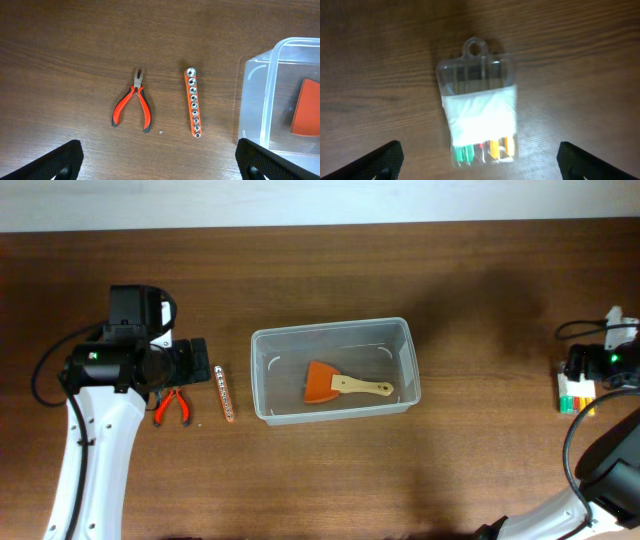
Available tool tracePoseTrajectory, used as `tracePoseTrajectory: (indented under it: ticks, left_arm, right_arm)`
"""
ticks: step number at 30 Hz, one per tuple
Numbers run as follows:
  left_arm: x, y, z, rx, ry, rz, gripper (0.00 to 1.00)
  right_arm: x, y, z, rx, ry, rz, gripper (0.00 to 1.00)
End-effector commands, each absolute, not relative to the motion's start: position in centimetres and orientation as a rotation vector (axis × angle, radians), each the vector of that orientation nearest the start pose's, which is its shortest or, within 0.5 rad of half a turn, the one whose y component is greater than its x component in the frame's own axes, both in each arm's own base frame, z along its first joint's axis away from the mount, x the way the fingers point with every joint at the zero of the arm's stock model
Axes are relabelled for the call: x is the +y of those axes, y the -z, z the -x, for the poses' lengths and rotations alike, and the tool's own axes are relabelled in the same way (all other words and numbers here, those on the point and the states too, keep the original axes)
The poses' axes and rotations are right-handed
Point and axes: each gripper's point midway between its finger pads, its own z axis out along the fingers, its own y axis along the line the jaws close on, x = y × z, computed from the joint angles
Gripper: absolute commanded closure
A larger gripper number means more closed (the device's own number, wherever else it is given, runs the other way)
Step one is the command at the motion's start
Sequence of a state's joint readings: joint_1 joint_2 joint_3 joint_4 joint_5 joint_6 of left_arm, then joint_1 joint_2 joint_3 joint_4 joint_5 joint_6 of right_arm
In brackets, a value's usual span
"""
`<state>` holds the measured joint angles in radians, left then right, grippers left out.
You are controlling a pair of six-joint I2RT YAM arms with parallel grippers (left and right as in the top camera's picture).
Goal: Pack container
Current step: 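Move the right gripper to the marker packet and grasp it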
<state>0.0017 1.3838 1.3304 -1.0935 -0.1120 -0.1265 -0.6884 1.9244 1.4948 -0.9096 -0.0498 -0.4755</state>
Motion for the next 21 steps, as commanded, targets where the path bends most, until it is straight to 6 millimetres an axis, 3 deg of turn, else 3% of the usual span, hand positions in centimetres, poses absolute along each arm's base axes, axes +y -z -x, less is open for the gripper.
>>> tracePoseTrajectory:
  ticks: [1, 16, 21]
  left_arm:
    - [2.2, -19.8, -31.9, 2.695, -0.13, 0.193, 0.01]
    - [2.2, -19.8, -32.0, 2.694, -0.13, 0.192, 0.01]
    - [2.2, -19.8, -32.0, 2.694, -0.13, 0.192, 0.01]
  right_arm:
    - [-24.6, -5.0, -32.6, 2.923, 0.035, -0.237, 0.01]
    - [-24.5, 1.0, -31.8, 3.018, -0.072, -0.28, 0.01]
    - [-24.4, 1.8, -31.5, 3.034, -0.091, -0.287, 0.02]
